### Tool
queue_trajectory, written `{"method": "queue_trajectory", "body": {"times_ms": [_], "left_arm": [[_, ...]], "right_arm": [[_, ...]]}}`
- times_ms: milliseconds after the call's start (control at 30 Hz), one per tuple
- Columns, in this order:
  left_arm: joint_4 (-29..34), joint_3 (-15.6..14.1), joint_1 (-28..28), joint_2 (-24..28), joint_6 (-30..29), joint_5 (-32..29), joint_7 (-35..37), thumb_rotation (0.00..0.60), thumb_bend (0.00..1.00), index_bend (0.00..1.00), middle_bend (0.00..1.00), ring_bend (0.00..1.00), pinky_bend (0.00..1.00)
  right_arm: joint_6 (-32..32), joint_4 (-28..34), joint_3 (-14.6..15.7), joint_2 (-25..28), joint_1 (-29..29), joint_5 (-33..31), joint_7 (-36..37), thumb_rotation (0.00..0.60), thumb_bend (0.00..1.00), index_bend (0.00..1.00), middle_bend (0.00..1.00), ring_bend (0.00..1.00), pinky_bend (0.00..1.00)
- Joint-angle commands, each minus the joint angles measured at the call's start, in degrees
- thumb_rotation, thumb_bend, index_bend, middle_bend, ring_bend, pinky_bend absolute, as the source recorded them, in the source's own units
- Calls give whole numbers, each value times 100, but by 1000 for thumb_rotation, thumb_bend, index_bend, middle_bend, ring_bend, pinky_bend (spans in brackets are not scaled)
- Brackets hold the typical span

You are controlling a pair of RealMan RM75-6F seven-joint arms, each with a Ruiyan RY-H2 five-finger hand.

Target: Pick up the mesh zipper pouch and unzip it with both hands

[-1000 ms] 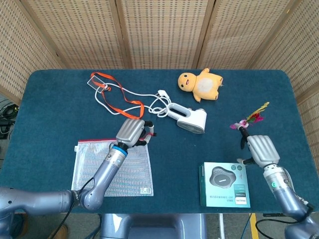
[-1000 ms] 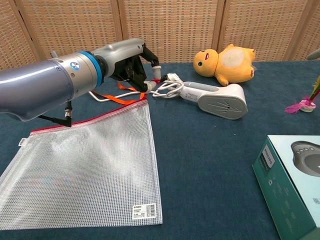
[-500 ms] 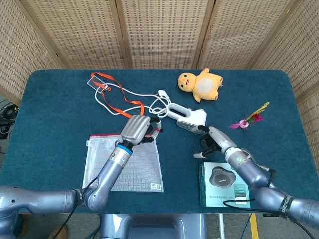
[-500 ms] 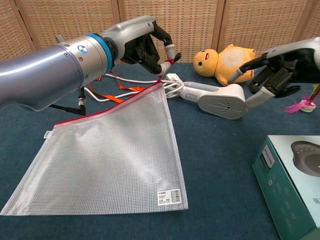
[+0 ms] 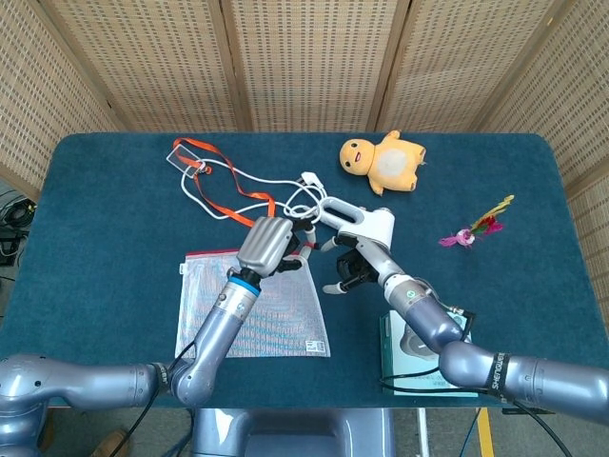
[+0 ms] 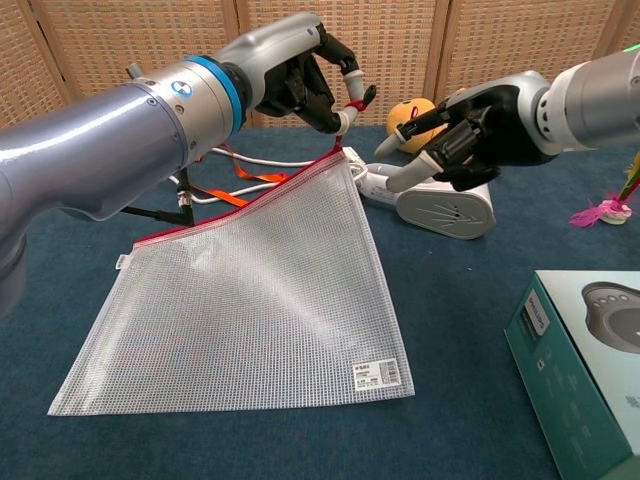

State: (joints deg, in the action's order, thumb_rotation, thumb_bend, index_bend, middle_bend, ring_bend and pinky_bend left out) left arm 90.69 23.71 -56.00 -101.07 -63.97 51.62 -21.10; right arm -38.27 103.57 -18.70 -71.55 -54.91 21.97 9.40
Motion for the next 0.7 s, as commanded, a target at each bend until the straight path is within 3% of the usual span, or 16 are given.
{"method": "queue_trajectory", "body": {"times_ms": [33,700], "left_arm": [[-18,-2,-6,-21,-20,22,20,600,572,934,1000,994,1000],[52,-20,44,-5,-63,88,175,600,572,936,1000,994,1000]], "right_arm": [[-237,-64,101,-254,-256,-404,-140,600,144,363,821,879,1000],[-570,-489,3,-859,-640,-1185,-354,600,248,510,845,891,1000]]}}
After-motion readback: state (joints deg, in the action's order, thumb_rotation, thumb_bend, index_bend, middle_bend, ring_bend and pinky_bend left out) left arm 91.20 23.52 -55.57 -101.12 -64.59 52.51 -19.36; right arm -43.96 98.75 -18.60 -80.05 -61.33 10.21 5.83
